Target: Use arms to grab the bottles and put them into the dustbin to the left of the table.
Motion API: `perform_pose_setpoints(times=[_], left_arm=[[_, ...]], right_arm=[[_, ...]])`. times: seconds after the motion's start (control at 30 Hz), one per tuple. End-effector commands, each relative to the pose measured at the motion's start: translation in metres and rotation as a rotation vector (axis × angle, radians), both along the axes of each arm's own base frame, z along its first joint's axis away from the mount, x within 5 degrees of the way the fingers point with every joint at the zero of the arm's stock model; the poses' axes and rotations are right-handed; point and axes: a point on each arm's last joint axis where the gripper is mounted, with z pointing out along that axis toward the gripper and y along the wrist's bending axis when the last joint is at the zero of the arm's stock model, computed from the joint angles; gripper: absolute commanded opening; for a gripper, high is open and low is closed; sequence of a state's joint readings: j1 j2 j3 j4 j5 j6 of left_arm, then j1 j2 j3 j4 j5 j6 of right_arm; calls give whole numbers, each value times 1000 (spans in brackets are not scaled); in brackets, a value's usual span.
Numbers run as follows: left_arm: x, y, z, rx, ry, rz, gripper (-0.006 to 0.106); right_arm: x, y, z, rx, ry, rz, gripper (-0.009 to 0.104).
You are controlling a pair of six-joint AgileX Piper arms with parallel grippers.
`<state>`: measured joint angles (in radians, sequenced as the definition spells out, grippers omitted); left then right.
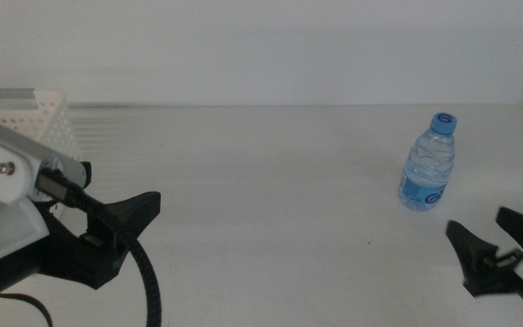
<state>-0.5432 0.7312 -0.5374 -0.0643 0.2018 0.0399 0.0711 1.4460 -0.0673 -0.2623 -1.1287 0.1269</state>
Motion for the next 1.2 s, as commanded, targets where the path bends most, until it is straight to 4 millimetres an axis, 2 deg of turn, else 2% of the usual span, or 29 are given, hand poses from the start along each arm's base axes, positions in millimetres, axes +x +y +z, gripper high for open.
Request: perform_pose_setpoints(times=[0.0,0.37,0.63,0.77,0.83,0.9,1.0,1.07,1.17], left_arm=[[1,-1,18,-75,-89,5,90],[1,-1,18,-75,-89,5,90],[1,-1,18,-75,-89,5,90],[1,-1,18,-75,-89,5,90],[1,-1,18,-75,-89,5,90],[1,-1,18,-75,-89,5,90],[1,-1,18,-75,-89,5,90],[1,-1,18,-75,-89,5,90],[1,-1,18,-75,-89,5,90]], right_arm=[[20,2,19,36,-178,15,65],[88,6,15,44,-195,7,92],[138,8,7,10,-151,-2,94],[154,9,1,-6,-117,-7,92],[156,9,-2,-14,-102,-8,86],[156,9,-4,-21,-82,-10,73],[156,10,-4,-24,-77,9,33],[155,14,-3,-20,-79,38,-1],[156,27,4,-4,-109,82,0]])
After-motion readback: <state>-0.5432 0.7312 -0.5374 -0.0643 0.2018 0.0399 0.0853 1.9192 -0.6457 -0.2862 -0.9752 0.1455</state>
